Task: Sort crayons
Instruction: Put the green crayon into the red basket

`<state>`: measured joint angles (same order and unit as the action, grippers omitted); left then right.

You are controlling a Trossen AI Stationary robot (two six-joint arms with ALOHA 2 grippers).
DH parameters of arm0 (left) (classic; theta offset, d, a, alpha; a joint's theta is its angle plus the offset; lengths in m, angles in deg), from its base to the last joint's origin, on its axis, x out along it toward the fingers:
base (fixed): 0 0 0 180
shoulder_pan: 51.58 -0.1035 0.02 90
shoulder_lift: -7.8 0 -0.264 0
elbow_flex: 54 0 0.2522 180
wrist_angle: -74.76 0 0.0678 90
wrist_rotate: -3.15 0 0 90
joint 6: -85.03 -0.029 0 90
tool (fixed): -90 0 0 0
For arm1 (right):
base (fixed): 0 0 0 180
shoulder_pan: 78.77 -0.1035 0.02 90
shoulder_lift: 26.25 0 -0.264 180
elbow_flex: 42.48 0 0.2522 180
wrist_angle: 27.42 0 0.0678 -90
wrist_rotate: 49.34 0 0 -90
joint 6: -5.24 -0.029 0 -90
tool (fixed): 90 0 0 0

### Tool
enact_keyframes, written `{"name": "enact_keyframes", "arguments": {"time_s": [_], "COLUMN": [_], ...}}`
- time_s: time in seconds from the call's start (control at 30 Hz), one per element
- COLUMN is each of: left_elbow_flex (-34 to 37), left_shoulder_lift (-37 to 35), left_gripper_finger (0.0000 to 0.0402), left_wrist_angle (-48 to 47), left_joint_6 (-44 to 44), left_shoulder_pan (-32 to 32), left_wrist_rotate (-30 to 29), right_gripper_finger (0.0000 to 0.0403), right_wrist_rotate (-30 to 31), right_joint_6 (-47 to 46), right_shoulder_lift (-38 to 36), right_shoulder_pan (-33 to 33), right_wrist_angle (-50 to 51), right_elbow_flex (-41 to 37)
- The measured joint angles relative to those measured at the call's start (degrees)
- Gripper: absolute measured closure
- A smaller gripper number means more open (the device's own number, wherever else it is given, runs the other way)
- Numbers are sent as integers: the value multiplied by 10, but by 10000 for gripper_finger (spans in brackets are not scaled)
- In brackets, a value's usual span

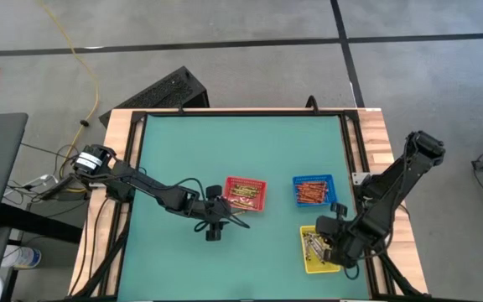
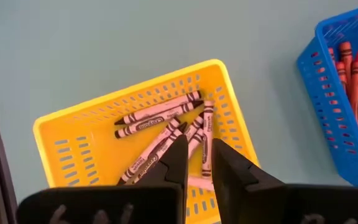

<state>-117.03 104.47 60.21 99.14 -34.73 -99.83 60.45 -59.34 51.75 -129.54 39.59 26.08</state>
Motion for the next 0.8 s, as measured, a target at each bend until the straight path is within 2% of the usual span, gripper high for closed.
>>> {"name": "enact_keyframes", "arguments": {"time_s": [0.13, 0.33, 0.5, 0.8], "left_elbow_flex": [33, 69, 85, 72], "left_shoulder_lift": [0, 0, 16, 108], "left_gripper_finger": [195, 195, 203, 249], "left_wrist_angle": [41, 107, 131, 191], "left_joint_6": [34, 66, 91, 111], "left_shoulder_pan": [1, 21, 30, 40], "left_wrist_rotate": [-5, -58, -70, -72], "right_gripper_finger": [340, 340, 340, 340], "right_wrist_rotate": [3, 12, 12, 30], "right_joint_6": [2, 18, 34, 38], "right_shoulder_lift": [0, 0, 0, 0], "right_shoulder_pan": [-6, -10, -10, -8], "right_wrist_angle": [1, 3, 6, 19], "right_elbow_flex": [0, 0, 0, 0]}}
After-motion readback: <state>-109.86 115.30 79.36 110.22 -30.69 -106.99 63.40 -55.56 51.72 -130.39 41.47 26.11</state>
